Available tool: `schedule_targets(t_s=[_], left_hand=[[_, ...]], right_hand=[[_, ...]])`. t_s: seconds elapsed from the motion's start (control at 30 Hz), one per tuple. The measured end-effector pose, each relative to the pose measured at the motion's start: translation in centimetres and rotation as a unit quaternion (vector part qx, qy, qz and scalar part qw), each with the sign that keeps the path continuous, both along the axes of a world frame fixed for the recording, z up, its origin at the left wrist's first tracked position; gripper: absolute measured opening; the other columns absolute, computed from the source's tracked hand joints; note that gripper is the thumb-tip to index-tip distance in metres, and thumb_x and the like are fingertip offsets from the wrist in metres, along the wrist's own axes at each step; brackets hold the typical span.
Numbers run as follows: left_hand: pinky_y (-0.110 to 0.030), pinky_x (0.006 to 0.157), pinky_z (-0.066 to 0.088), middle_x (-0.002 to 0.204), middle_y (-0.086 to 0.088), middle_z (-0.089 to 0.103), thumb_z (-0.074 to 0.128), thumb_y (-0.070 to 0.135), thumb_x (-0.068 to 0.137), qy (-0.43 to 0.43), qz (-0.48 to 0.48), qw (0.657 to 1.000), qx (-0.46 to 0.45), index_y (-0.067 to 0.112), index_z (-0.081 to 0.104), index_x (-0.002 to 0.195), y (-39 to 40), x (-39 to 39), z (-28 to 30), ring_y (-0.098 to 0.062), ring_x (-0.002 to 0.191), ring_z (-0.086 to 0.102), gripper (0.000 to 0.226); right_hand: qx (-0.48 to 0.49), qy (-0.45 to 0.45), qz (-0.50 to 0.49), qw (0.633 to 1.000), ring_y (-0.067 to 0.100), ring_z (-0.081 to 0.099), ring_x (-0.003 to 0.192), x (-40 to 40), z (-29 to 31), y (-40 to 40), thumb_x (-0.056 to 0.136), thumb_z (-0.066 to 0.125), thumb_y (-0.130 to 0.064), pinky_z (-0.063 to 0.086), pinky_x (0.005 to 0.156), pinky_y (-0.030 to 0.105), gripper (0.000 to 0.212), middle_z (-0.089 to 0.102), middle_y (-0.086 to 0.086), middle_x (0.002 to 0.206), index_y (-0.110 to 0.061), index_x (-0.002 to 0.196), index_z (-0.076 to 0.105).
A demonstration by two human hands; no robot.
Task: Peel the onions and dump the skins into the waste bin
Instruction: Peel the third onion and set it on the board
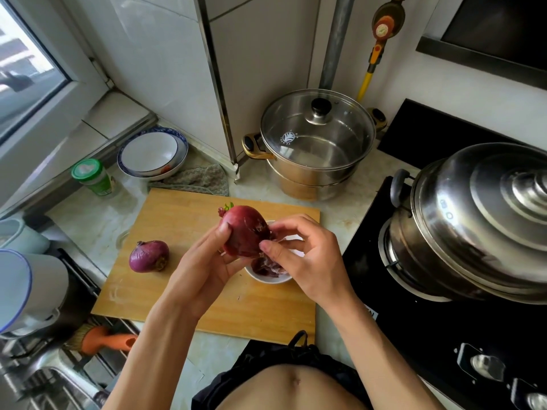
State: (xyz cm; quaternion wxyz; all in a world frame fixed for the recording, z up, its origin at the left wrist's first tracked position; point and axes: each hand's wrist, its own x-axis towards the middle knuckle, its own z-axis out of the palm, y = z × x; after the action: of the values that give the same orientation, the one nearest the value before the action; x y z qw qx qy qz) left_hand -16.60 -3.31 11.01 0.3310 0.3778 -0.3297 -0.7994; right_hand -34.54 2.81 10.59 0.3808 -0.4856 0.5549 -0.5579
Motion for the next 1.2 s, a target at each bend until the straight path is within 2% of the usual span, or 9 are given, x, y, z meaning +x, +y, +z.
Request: schedule_targets(t_s=[0.1,0.17,0.3,0.43,0.6,0.7,0.8,1.07,1.2], left_hand=[[-0.036,0.086,0.061,0.132,-0.026,0.066,0.095,0.054,0.059,-0.01,0.004,1.0,0.02,0.011,0.075,0.122,0.0,0.1,-0.3,-0.029,0.108,0.071,0.079],[-0.034,0.079,0.062,0.128,-0.024,0.068,0.094,0.056,0.06,-0.013,0.002,0.999,0.04,0.012,0.076,0.12,0.1,0.1,-0.1,-0.026,0.1,0.073,0.077],[-0.027,0.058,0.059,0.105,-0.017,0.074,0.06,0.054,0.088,-0.054,-0.013,0.995,0.08,0.01,0.076,0.112,0.0,-0.1,0.9,-0.02,0.075,0.072,0.052],[-0.025,0.048,0.058,0.085,-0.014,0.073,0.055,0.059,0.085,-0.113,-0.046,0.988,0.093,0.015,0.082,0.089,-0.5,-0.2,1.6,-0.018,0.062,0.069,0.052],[-0.025,0.042,0.054,0.081,-0.016,0.071,0.058,0.064,0.08,-0.16,-0.078,0.979,0.094,0.012,0.083,0.086,-0.8,-0.1,2.1,-0.022,0.064,0.067,0.058],[-0.024,0.04,0.053,0.075,-0.015,0.071,0.057,0.064,0.08,-0.181,-0.086,0.976,0.09,0.007,0.075,0.101,-0.8,-0.2,2.4,-0.019,0.056,0.067,0.063],[-0.024,0.04,0.054,0.074,-0.014,0.071,0.057,0.064,0.08,-0.201,-0.092,0.972,0.085,0.004,0.071,0.105,-0.8,-0.3,2.6,-0.017,0.054,0.067,0.066],[-0.024,0.041,0.053,0.071,-0.012,0.07,0.055,0.063,0.085,-0.223,-0.102,0.966,0.079,0.005,0.071,0.102,-0.8,-0.6,2.7,-0.015,0.053,0.066,0.062],[-0.024,0.041,0.054,0.073,-0.013,0.07,0.057,0.065,0.082,-0.223,-0.11,0.965,0.087,0.002,0.071,0.105,-0.9,-0.7,2.5,-0.016,0.055,0.066,0.069]], right_hand=[[-0.013,0.044,0.012,0.999,0.014,0.07,0.09,-0.1,-0.1,-0.1,0.082,0.079,-0.022,0.059,0.078,0.027,0.023,0.069,-0.003,0.103,-0.012,0.102,0.073],[-0.033,0.091,0.026,0.995,0.014,0.069,0.094,-0.3,-0.1,-0.3,0.081,0.079,-0.024,0.058,0.081,0.03,0.027,0.069,-0.003,0.107,-0.012,0.105,0.073],[-0.076,0.174,0.061,0.98,0.01,0.062,0.109,-0.5,0.4,-0.7,0.081,0.081,-0.024,0.051,0.094,0.026,0.039,0.067,-0.003,0.117,-0.012,0.116,0.07],[-0.109,0.223,0.088,0.965,0.014,0.058,0.114,-0.1,0.9,-1.4,0.081,0.081,-0.019,0.046,0.1,0.026,0.045,0.067,0.001,0.12,-0.011,0.123,0.067],[-0.114,0.231,0.107,0.96,0.015,0.057,0.113,-0.2,1.1,-1.8,0.084,0.078,-0.02,0.047,0.099,0.029,0.045,0.067,0.001,0.12,-0.011,0.127,0.065],[-0.115,0.237,0.123,0.957,0.018,0.058,0.11,-0.2,1.2,-1.9,0.085,0.077,-0.02,0.049,0.095,0.036,0.044,0.066,0.001,0.118,-0.011,0.126,0.065],[-0.121,0.247,0.131,0.952,0.018,0.059,0.106,-0.3,1.2,-2.0,0.085,0.076,-0.019,0.05,0.091,0.038,0.041,0.066,0.002,0.112,-0.009,0.124,0.067],[-0.105,0.241,0.145,0.954,0.019,0.06,0.101,-0.4,1.1,-2.2,0.083,0.077,-0.016,0.052,0.089,0.039,0.038,0.064,0.004,0.106,-0.007,0.119,0.069],[-0.094,0.226,0.14,0.959,0.017,0.06,0.103,-0.4,0.9,-2.0,0.084,0.075,-0.015,0.053,0.089,0.036,0.034,0.062,0.003,0.108,-0.008,0.117,0.069]])
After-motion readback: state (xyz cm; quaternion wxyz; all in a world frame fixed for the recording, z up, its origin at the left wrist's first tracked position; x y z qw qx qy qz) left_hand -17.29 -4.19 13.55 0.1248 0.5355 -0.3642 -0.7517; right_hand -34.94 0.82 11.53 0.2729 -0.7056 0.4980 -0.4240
